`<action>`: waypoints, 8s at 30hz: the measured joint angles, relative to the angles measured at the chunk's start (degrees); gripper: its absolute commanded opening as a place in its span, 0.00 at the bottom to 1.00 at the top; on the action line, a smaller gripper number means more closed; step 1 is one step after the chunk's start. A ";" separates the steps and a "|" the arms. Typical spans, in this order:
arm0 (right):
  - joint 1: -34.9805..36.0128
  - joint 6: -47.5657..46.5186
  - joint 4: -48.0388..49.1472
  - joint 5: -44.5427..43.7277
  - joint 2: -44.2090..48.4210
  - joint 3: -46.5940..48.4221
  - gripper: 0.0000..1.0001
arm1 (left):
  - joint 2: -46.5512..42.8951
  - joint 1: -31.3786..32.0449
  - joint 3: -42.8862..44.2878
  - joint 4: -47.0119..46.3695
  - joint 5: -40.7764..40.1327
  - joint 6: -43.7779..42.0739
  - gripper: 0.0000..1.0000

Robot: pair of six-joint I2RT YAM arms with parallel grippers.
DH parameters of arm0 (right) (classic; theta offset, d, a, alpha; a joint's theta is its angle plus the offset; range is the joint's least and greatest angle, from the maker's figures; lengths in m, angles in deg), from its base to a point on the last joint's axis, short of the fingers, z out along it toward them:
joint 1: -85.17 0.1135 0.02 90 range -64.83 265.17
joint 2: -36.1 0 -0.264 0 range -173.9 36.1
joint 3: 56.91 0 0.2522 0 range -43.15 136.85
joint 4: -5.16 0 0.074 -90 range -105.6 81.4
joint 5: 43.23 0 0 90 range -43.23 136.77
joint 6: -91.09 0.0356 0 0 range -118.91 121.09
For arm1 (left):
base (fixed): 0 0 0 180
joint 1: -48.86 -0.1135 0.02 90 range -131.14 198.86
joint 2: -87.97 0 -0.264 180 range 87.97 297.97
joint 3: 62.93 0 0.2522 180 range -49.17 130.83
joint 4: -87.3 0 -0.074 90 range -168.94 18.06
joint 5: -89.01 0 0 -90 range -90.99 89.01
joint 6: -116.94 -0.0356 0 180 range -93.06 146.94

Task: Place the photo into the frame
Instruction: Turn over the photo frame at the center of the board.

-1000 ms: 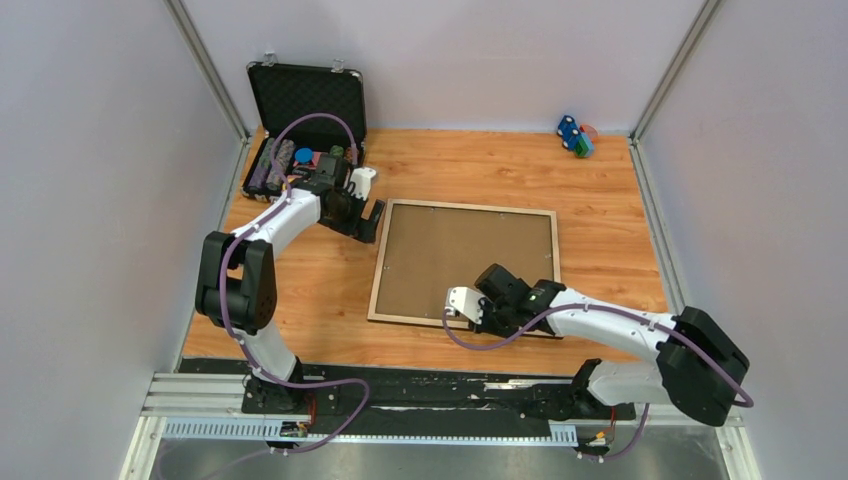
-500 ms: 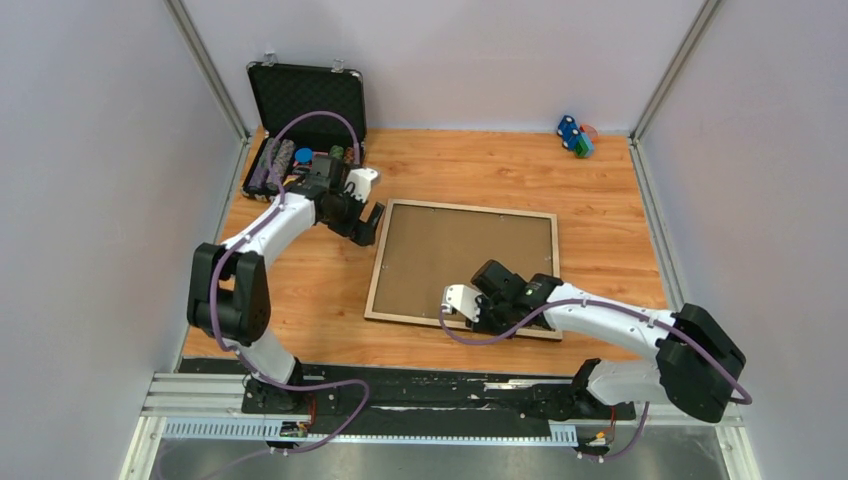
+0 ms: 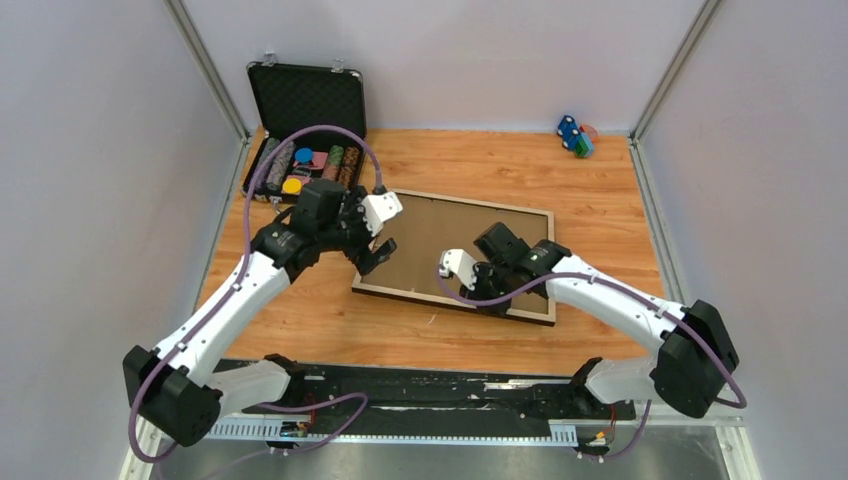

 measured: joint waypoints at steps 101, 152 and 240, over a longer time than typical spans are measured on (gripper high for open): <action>-10.67 -11.13 -0.35 -5.77 11.87 14.23 0.75 | 11.63 22.38 12.74 5.09 -23.61 -23.80 0.00; -10.75 -21.46 3.96 -12.96 8.31 13.20 0.00 | 11.37 22.16 17.22 4.98 -24.11 -24.65 1.00; -63.23 35.95 17.03 26.93 -22.25 0.94 0.89 | 21.57 24.94 -7.93 -19.96 -13.00 -1.97 1.00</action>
